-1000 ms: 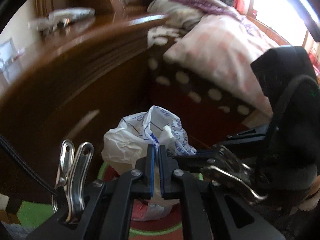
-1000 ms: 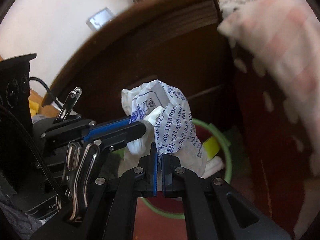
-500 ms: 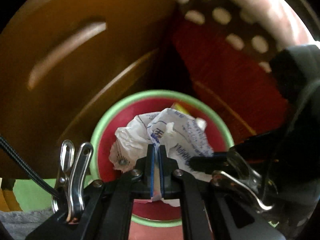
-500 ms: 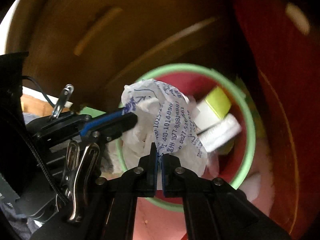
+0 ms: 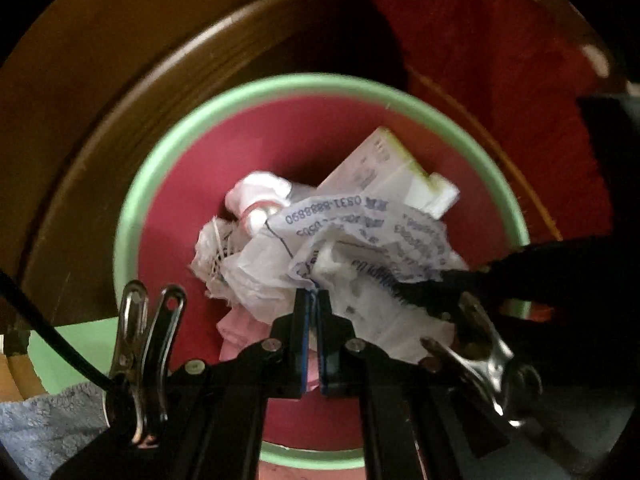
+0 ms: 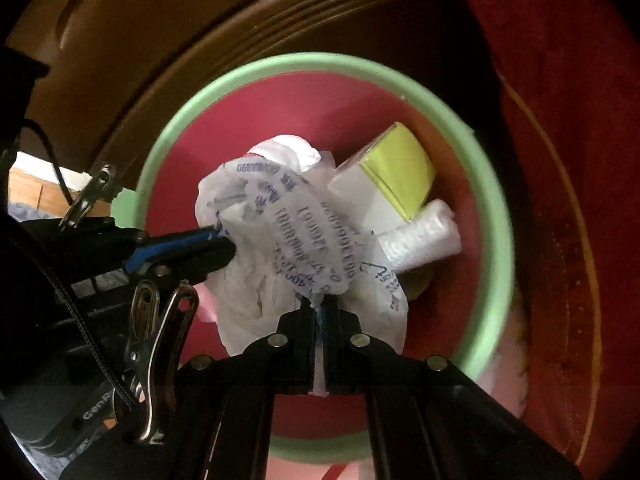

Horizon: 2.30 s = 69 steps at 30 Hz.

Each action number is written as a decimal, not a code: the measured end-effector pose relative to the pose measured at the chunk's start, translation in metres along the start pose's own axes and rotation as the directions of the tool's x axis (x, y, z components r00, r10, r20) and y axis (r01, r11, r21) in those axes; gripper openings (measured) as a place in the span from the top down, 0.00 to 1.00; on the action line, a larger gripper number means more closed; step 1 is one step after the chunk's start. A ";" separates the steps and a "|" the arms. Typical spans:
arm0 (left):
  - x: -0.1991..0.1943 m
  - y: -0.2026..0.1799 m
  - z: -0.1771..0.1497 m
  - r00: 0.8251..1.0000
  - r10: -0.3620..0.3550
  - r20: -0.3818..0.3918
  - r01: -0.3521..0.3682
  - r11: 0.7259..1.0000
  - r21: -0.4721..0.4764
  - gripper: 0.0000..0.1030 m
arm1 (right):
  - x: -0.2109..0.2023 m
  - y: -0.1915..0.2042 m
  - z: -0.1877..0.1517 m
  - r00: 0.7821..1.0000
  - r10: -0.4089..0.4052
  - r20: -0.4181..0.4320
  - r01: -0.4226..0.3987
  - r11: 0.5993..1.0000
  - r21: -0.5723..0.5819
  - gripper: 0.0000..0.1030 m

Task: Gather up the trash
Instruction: 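Open both grippers to drop the printed bag into the bin, then raise both open grippers back up toward the nightstand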

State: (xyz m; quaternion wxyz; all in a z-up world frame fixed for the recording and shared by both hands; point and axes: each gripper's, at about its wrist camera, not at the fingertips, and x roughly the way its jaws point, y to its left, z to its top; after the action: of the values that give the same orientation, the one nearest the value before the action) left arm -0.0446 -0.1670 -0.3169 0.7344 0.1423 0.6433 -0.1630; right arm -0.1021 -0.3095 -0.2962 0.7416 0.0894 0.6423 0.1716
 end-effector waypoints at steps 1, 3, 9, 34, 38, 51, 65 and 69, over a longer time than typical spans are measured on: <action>0.003 -0.001 0.000 1.000 0.007 -0.005 -0.007 1.000 0.006 0.99 | 0.001 0.001 -0.001 1.000 -0.020 0.000 0.020 1.000 -0.020 0.97; 0.006 -0.001 0.001 1.000 0.010 -0.004 -0.010 1.000 0.008 0.99 | 0.002 0.000 -0.002 0.999 -0.039 0.000 0.039 0.998 -0.045 0.97; 0.013 0.005 0.001 0.999 0.036 -0.019 -0.036 0.999 -0.016 0.99 | 0.012 -0.005 0.003 1.000 -0.027 0.009 0.027 0.996 -0.083 0.97; -0.018 0.017 0.000 0.996 0.081 -0.043 -0.080 0.996 0.031 0.66 | 0.024 0.014 0.042 0.995 -0.101 -0.002 0.100 0.981 -0.164 0.67; -0.032 0.019 -0.006 0.995 0.098 -0.013 -0.098 0.994 0.047 0.50 | 0.016 0.024 0.042 0.986 -0.165 0.031 0.168 0.960 -0.223 0.57; -0.075 0.031 -0.001 0.997 0.020 0.069 -0.019 1.000 -0.017 0.27 | -0.017 0.003 0.039 0.997 -0.057 0.045 0.060 0.997 -0.054 0.25; -0.089 0.025 -0.003 0.992 0.019 0.127 -0.020 1.000 0.003 0.26 | -0.061 0.003 0.043 0.992 0.037 0.118 -0.035 0.999 -0.019 0.25; -0.114 0.020 -0.009 0.975 0.053 0.215 -0.061 0.998 0.029 0.26 | -0.078 0.023 0.037 0.986 -0.011 0.166 0.028 0.994 -0.102 0.25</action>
State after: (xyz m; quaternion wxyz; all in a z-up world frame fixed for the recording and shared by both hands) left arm -0.0578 -0.1390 -0.2054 0.8009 0.1553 0.5534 -0.1678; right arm -0.0781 -0.3136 -0.2107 0.7975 0.0582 0.5697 0.1897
